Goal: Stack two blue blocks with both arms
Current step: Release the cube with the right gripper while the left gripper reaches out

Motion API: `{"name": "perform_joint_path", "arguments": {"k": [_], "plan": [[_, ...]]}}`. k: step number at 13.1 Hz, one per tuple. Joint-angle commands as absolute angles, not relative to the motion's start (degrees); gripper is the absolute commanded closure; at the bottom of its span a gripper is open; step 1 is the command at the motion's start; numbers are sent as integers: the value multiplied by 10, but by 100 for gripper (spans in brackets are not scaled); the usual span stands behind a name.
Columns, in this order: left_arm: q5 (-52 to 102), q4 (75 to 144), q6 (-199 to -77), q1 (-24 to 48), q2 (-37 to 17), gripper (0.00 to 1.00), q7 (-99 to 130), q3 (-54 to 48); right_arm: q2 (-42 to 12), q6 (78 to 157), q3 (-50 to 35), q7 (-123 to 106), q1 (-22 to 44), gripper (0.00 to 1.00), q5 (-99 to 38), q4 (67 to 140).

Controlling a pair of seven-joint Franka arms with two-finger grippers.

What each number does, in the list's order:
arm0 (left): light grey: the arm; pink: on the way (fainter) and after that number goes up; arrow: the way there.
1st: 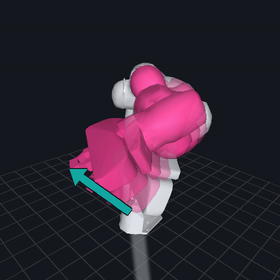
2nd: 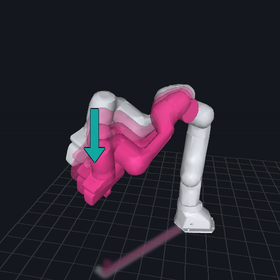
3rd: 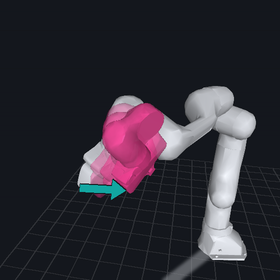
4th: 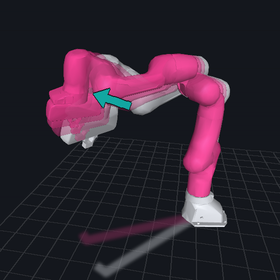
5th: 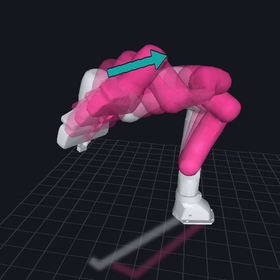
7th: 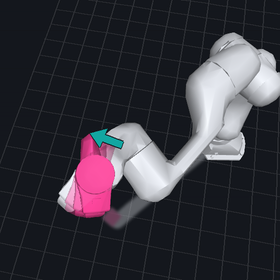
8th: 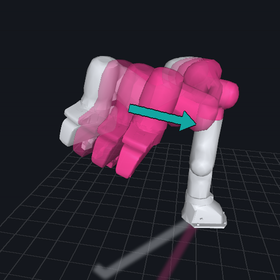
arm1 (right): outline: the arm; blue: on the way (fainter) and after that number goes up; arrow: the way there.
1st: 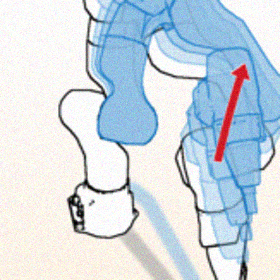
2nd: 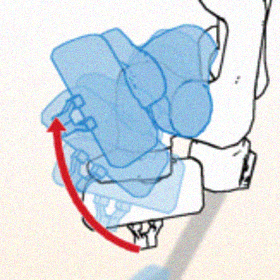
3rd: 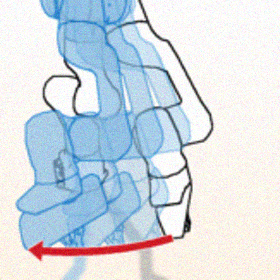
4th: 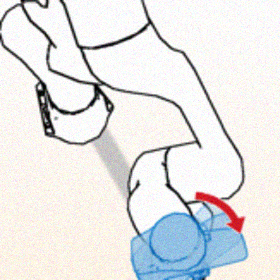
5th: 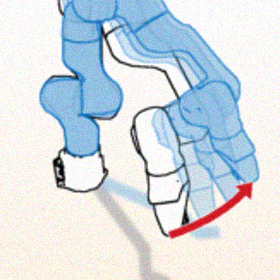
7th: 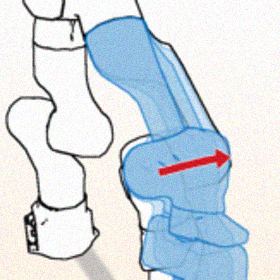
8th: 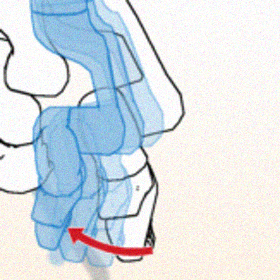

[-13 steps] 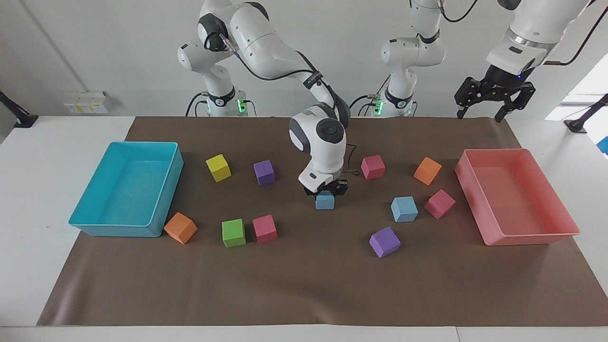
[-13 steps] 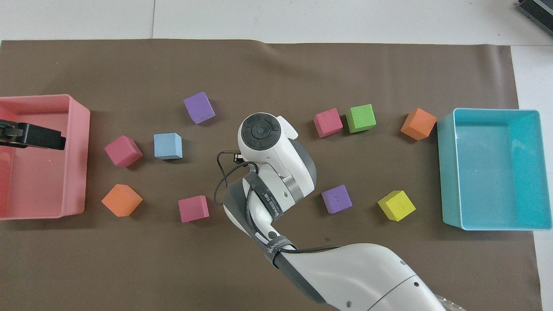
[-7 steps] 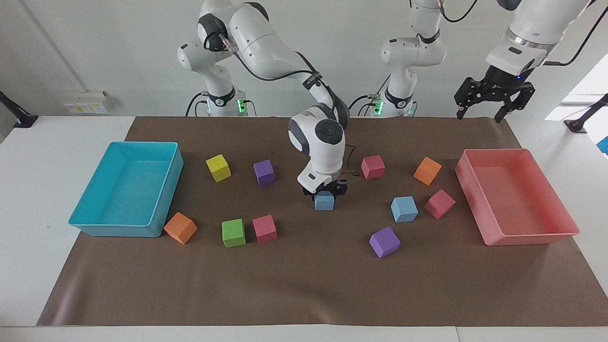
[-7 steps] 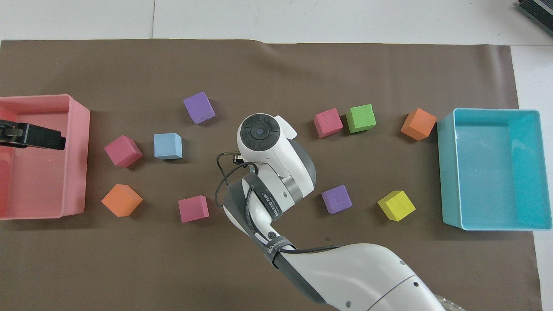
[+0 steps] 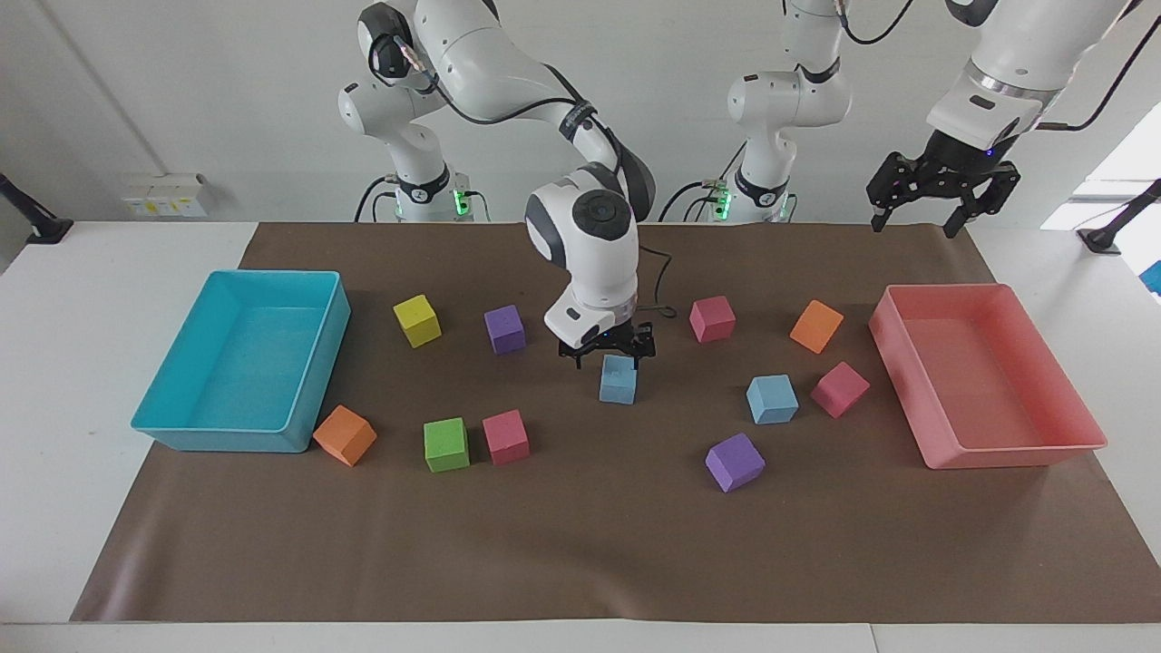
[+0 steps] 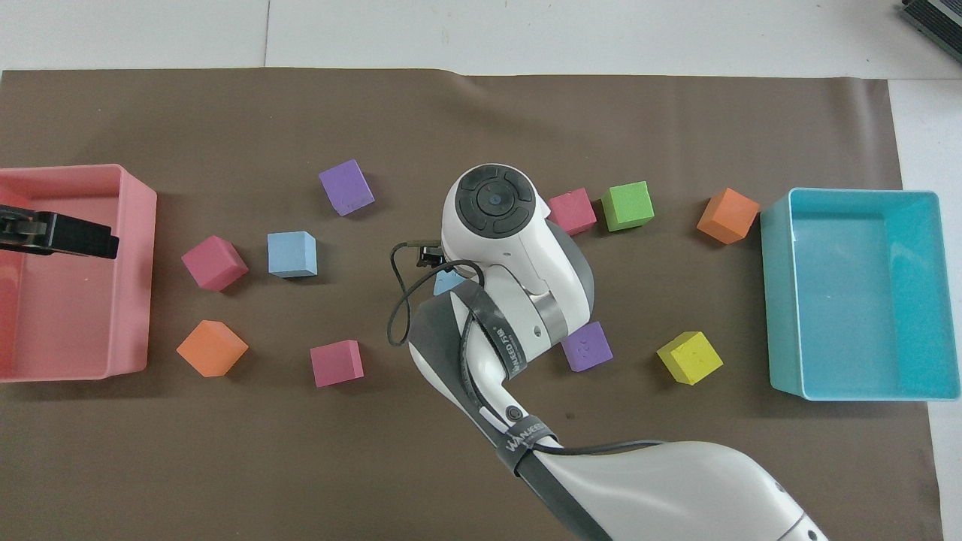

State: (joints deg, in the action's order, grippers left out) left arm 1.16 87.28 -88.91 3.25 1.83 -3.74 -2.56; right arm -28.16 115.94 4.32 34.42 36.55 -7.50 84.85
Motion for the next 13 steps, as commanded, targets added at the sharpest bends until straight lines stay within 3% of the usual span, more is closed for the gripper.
{"name": "perform_joint_path", "arguments": {"k": [1,6,10,13], "plan": [[11,901,-936,34,11,0,-27,-31,-217,1163,37,308,345,0,-115,912],[11,961,-1032,54,-9,0,20,-34,-185,1193,38,201,309,0,-237,945],[11,1030,-1122,67,-33,0,43,-33,-151,1297,38,-4,260,0,-395,1054],[11,1055,-1187,84,-84,0,112,-33,-142,1297,38,-24,229,43,-474,1078]]}}
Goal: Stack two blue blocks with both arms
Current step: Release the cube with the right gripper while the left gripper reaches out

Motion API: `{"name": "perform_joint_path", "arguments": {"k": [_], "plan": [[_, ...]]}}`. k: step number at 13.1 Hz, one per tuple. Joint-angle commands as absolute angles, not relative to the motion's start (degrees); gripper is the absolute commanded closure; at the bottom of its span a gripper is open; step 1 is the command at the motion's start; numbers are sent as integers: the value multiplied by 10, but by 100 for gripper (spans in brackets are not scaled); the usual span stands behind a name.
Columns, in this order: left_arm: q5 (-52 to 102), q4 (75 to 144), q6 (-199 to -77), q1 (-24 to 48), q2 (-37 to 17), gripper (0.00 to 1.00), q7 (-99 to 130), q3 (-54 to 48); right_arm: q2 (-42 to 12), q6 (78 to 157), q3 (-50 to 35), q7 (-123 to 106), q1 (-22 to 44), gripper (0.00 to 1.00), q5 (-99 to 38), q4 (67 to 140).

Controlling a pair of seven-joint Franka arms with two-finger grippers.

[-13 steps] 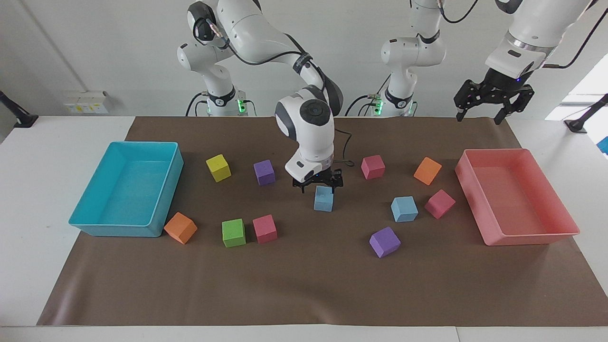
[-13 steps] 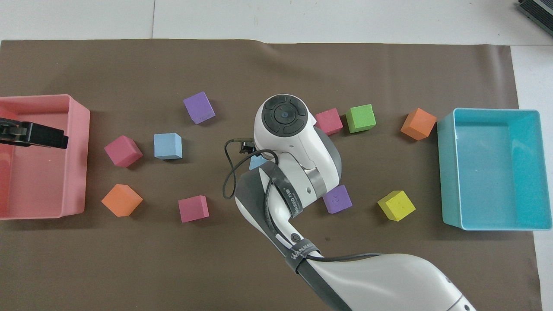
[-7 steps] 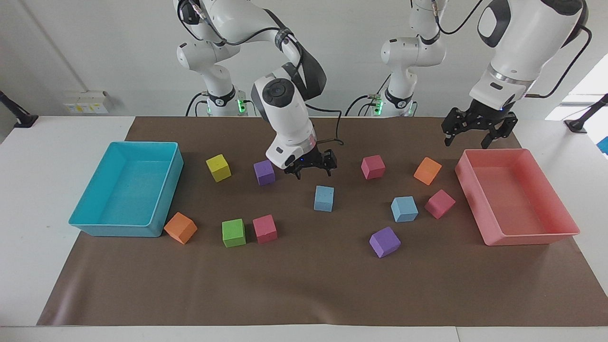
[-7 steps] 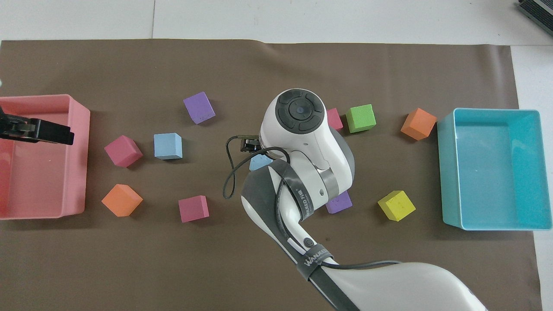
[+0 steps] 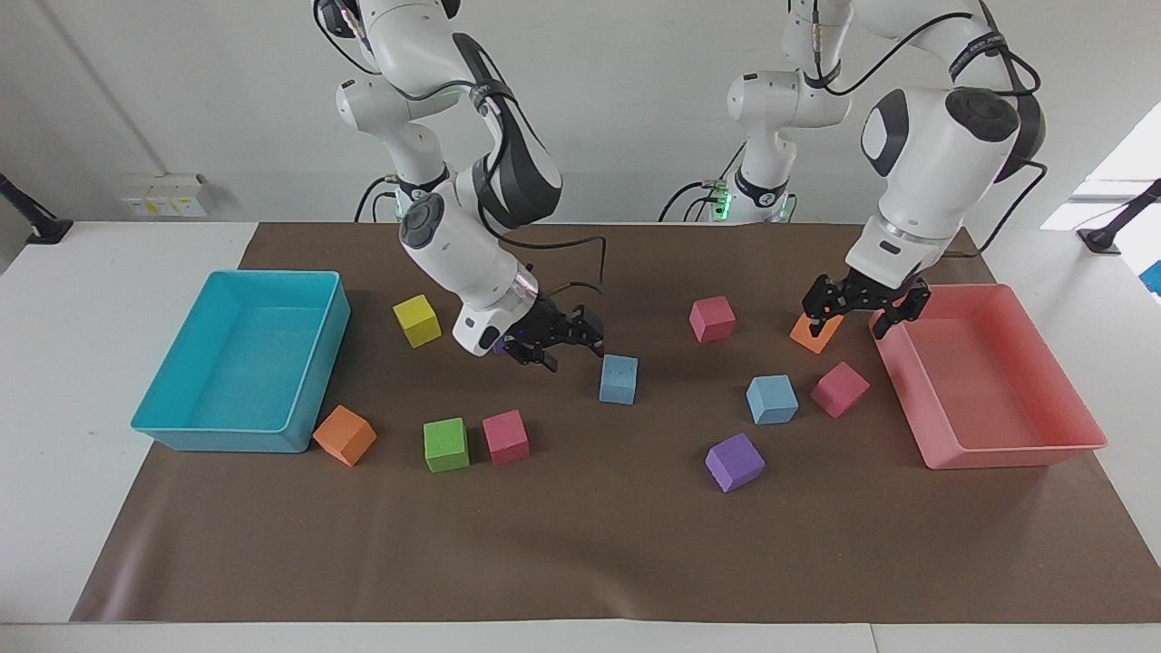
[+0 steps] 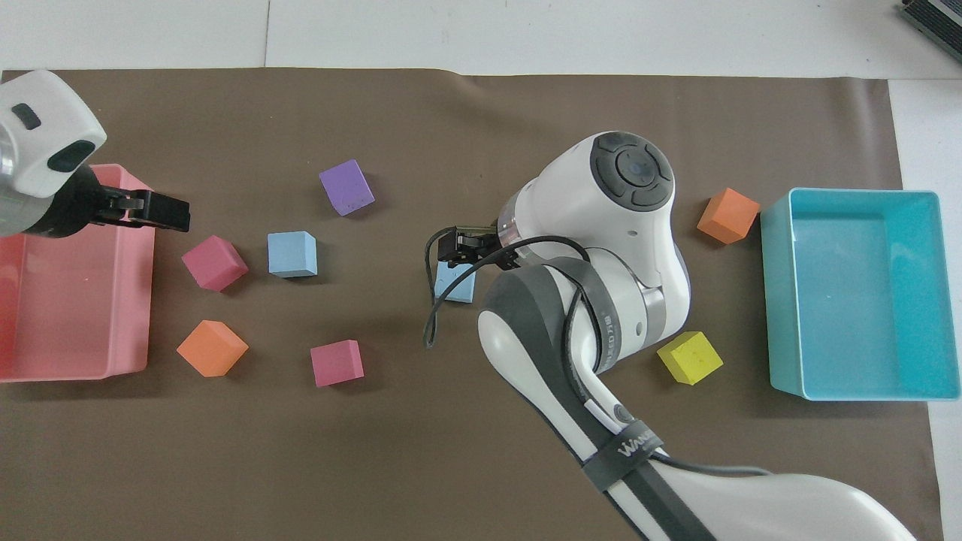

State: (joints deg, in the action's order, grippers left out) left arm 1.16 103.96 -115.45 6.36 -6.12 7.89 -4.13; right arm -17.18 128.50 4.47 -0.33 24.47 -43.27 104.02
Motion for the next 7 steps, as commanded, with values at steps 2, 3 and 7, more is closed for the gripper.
{"name": "perform_joint_path", "arguments": {"k": [2,3,7], "plan": [[9,1063,-1221,98,-112,0,112,-33,-142,1301,38,-80,227,76,-529,1102],[9,1076,-1241,98,-114,0,112,-33,-142,1308,38,-123,222,90,-571,1122],[9,1098,-1304,98,-143,0,113,-33,-152,1314,38,-223,214,100,-663,1161]]}}
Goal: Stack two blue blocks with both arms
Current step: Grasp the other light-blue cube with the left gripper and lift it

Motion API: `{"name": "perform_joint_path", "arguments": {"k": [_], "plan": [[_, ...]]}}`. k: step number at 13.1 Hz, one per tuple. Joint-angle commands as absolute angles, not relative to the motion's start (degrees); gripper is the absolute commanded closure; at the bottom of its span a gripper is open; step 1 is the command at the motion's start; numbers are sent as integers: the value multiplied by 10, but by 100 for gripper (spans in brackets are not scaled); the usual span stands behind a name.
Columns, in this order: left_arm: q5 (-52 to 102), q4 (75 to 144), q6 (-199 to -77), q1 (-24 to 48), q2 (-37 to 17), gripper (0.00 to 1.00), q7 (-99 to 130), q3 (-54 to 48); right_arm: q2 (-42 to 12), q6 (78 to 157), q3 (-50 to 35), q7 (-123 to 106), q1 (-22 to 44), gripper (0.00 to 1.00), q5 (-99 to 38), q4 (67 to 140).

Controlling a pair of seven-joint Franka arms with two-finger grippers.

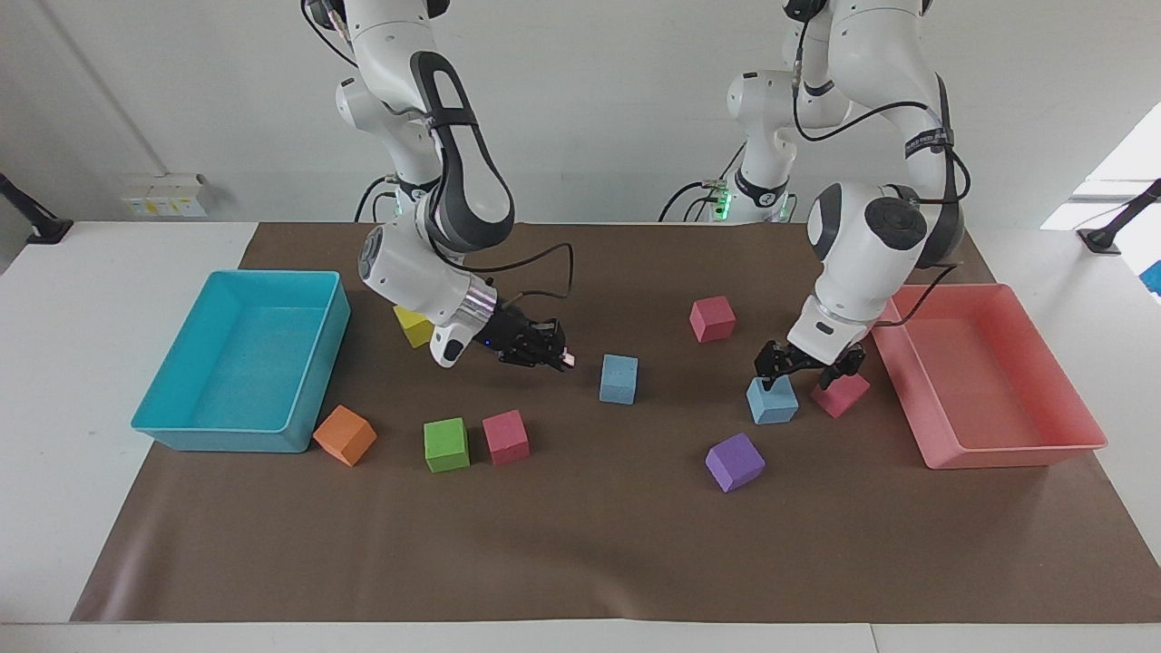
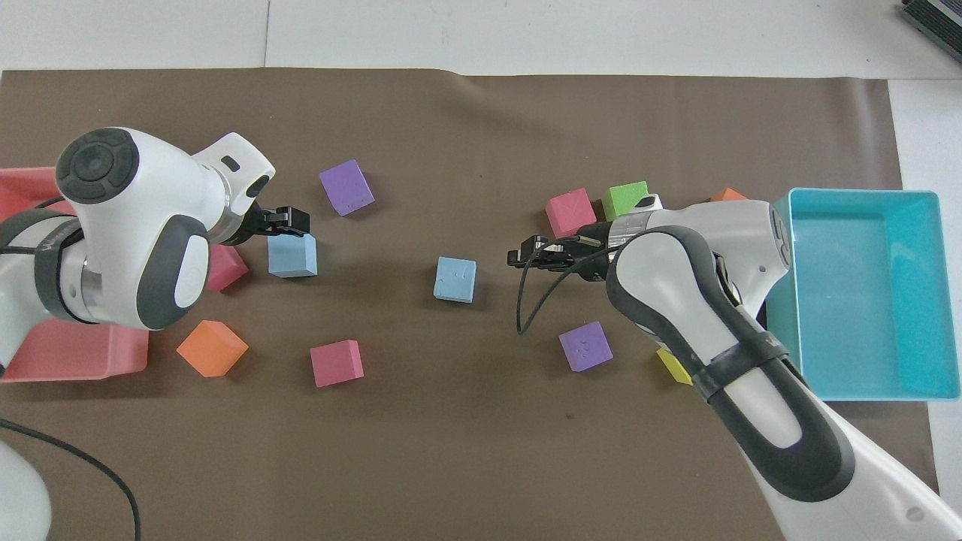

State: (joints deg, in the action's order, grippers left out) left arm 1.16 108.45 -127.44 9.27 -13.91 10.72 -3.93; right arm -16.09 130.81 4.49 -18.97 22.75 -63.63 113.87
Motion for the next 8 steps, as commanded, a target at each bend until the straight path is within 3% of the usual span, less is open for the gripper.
{"name": "perform_joint_path", "arguments": {"k": [1,4,8], "plan": [[9,1099,-1306,95,-143,0,113,-33,-157,1313,38,-242,208,100,-698,1165],[9,1120,-1328,100,-150,0,113,-33,-164,1316,38,-277,210,100,-800,1189],[9,1136,-1343,103,-154,0,114,-33,-166,1315,38,-276,215,100,-836,1201]]}}
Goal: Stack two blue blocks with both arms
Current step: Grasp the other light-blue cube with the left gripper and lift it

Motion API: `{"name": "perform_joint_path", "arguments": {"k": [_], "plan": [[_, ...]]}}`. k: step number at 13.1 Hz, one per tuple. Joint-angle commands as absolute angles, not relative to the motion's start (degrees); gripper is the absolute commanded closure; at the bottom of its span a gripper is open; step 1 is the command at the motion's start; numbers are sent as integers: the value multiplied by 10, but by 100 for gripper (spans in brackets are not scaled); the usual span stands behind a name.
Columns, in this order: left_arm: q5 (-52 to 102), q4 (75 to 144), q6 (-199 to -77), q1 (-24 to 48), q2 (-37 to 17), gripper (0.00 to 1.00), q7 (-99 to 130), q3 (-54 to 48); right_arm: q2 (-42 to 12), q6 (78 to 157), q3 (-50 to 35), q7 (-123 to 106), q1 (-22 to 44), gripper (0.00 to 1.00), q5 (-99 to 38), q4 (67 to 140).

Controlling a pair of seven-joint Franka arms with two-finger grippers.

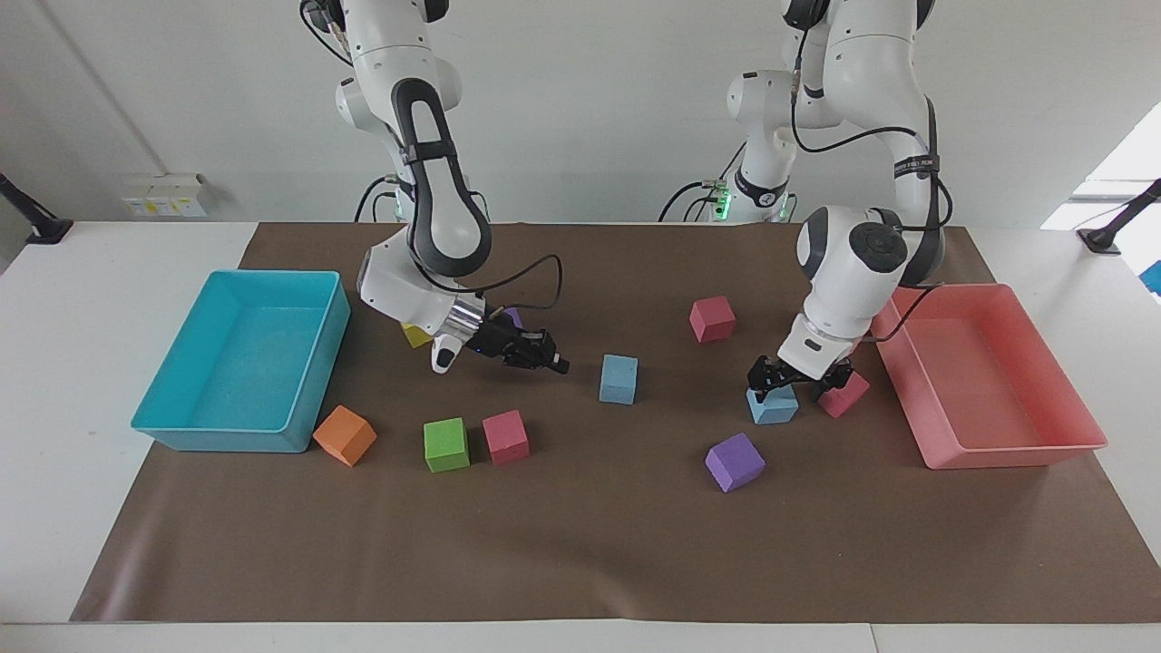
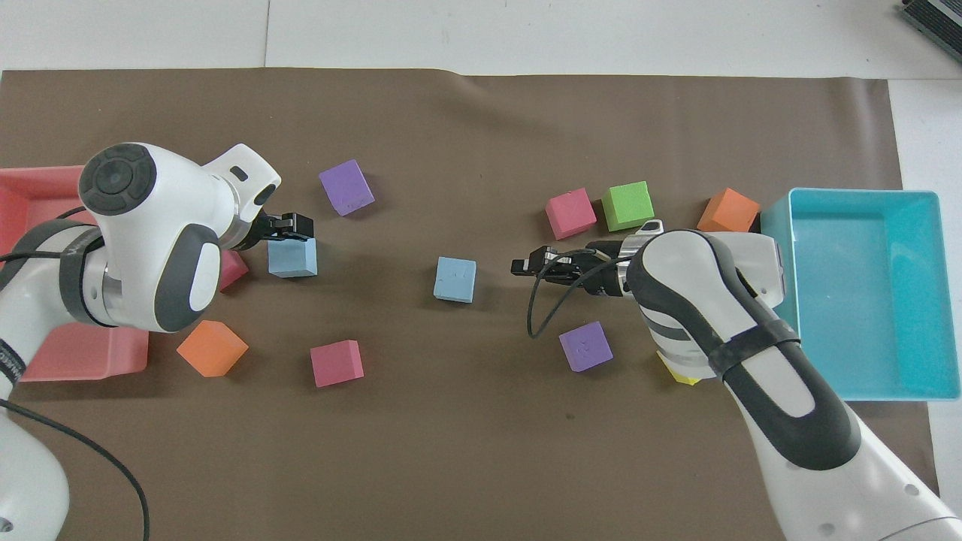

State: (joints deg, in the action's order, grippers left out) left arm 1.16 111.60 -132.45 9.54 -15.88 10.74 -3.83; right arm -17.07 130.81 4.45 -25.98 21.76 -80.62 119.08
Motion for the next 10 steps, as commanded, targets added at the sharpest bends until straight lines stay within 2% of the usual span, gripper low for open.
{"name": "perform_joint_path", "arguments": {"k": [1,4,8,9,10], "plan": [[9,1138,-1343,104,-156,0,114,-33,-168,1309,38,-278,209,100,-838,1203],[9,1151,-1344,105,-155,0,115,-34,-199,1311,38,-293,215,100,-870,1201],[9,1158,-1346,116,-158,0,116,-34,-199,1317,38,-326,222,100,-871,1202],[9,1158,-1346,116,-159,17,116,-33,-199,1317,38,-328,225,100,-871,1203],[9,1158,-1346,116,-158,57,117,-33,-199,1315,38,-331,226,100,-871,1204]]}}
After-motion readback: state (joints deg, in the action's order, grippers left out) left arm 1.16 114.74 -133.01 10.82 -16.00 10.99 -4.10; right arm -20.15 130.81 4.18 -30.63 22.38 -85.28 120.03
